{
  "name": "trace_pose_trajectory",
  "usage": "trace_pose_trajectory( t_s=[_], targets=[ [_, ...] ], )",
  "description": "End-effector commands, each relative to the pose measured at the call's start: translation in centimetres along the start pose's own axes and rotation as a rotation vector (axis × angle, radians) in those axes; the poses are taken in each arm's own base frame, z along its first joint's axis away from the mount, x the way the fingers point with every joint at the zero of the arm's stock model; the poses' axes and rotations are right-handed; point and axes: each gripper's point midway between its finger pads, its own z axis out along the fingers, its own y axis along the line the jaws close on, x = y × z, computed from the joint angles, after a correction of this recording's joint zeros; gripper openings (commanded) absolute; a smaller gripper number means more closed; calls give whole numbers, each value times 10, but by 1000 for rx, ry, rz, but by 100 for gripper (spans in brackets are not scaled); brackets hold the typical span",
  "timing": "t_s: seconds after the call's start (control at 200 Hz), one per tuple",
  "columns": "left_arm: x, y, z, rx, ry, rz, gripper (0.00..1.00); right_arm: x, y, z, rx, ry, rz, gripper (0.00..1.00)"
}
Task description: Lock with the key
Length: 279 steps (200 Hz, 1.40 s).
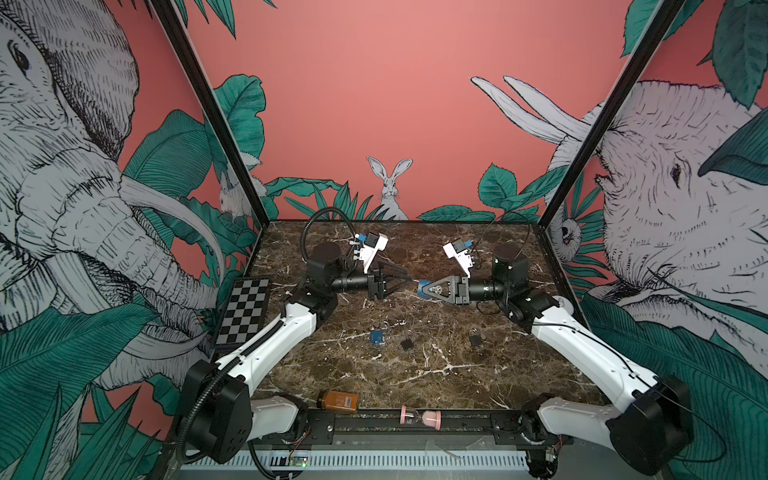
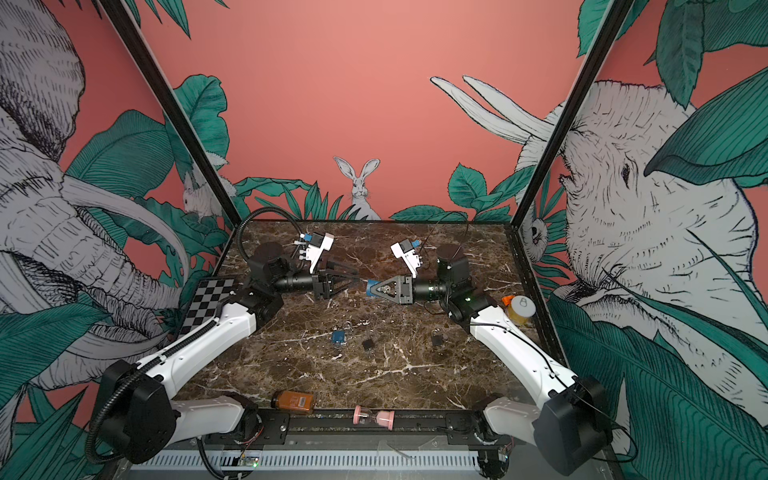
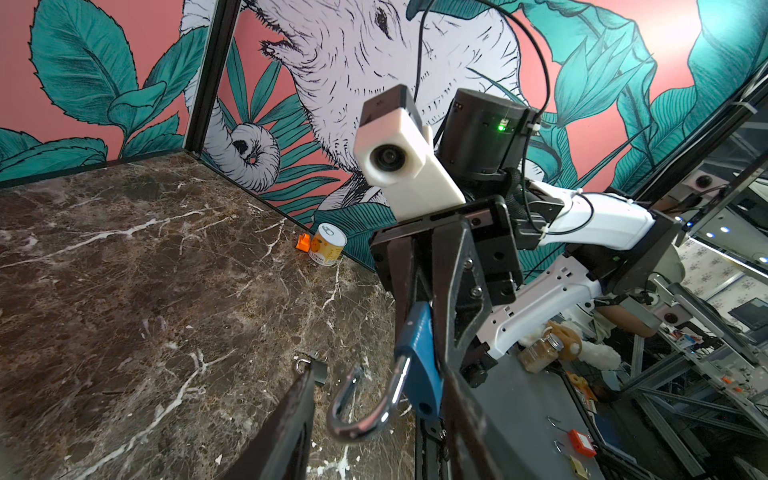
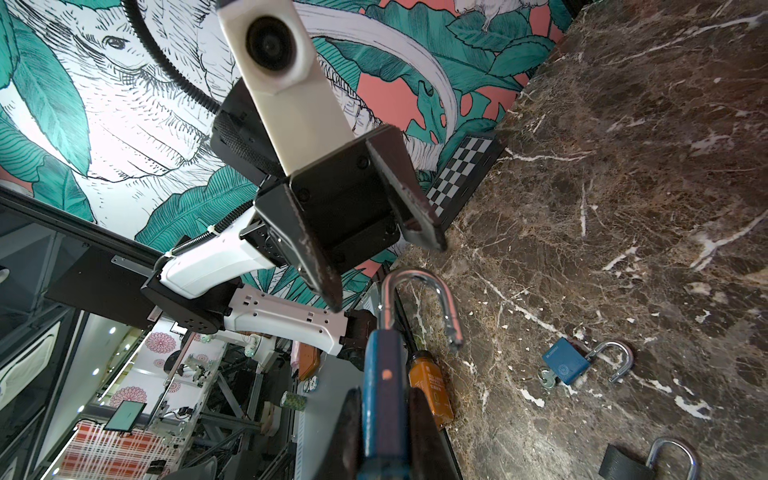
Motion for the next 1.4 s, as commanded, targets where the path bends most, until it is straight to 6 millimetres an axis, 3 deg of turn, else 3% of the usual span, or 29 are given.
trace_pose_trajectory(
  t_s=[0.0,0.43,1.39],
  targets=[
    [-3,-15,-2,35,-14,34,48,-25,21,-3,-37,-61,-111,0],
    [-1,-8,-1,14,-20,6,31,-26,15,-3,-1,-73,-130,0],
    [8,-8,3,36,6,-47,17,-29,17,-8,25,-104,-183,0]
  ],
)
